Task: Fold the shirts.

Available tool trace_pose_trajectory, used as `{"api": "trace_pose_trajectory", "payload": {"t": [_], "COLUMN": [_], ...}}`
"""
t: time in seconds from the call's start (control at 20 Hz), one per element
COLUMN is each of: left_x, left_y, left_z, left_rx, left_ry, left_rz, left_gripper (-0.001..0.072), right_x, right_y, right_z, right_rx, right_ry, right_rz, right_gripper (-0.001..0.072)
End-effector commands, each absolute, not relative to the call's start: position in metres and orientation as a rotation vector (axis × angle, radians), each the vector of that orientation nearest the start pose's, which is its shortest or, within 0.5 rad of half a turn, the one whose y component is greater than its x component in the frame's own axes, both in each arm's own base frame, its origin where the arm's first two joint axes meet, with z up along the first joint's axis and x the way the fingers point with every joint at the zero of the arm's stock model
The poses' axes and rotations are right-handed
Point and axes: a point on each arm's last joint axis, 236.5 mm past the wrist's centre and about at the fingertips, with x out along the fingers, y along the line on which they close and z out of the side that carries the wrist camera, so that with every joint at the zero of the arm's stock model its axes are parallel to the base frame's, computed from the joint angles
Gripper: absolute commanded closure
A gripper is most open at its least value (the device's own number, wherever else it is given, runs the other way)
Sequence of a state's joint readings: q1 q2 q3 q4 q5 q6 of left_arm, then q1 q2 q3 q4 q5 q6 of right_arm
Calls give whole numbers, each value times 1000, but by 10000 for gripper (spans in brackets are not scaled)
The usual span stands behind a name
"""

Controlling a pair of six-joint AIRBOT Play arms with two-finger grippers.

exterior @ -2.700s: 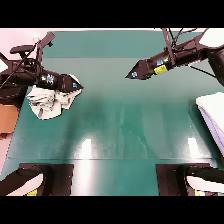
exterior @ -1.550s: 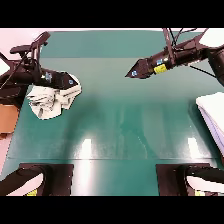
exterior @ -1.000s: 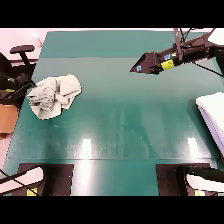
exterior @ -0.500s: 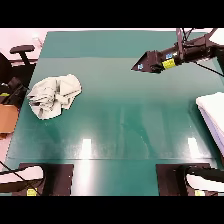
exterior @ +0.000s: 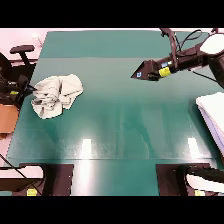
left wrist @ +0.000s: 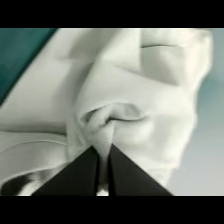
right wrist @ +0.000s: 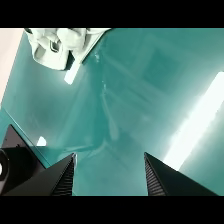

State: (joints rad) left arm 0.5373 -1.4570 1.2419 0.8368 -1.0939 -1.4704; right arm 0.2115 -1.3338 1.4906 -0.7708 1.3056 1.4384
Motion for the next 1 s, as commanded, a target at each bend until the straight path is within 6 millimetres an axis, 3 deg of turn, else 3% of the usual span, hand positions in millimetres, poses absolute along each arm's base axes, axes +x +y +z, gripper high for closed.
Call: {"api": "trace_pose_trajectory", "payload": {"t": [0.0, 0.05, 0.15, 0.3, 0.45, 0.55, 0.6, 0.65, 0.75, 0.85, 0.95], "left_x": [460, 465, 472, 465, 426, 392, 377, 365, 354, 365, 382], "left_y": [60, 46, 1, -90, -169, -195, -202, -208, -220, -230, -239], "left_z": [89, 117, 191, 330, 455, 535, 558, 569, 561, 525, 461], "left_rx": [-993, -971, -918, -888, -815, -931, -998, -1052, -1031, -951, -852], "left_ry": [883, 849, 758, 563, 326, 147, 105, 105, 163, 264, 442], "left_rz": [-165, -222, -394, -689, -887, -1013, -1079, -1139, -1189, -1145, -1061], "left_gripper": [682, 682, 682, 682, 681, 681, 681, 681, 681, 680, 679], "right_x": [376, 377, 377, 377, 380, 380, 379, 377, 376, 375, 372], "right_y": [240, 233, 220, 193, 165, 147, 141, 134, 118, 103, 88], "right_z": [177, 187, 202, 217, 232, 237, 238, 239, 243, 249, 254], "right_rx": [463, 469, 470, 476, 458, 445, 446, 442, 438, 427, 421], "right_ry": [1006, 968, 924, 881, 811, 788, 790, 789, 770, 740, 722], "right_rz": [768, 755, 735, 689, 647, 621, 610, 601, 570, 541, 512], "right_gripper": [228, 228, 228, 228, 228, 227, 227, 227, 227, 227, 227]}}
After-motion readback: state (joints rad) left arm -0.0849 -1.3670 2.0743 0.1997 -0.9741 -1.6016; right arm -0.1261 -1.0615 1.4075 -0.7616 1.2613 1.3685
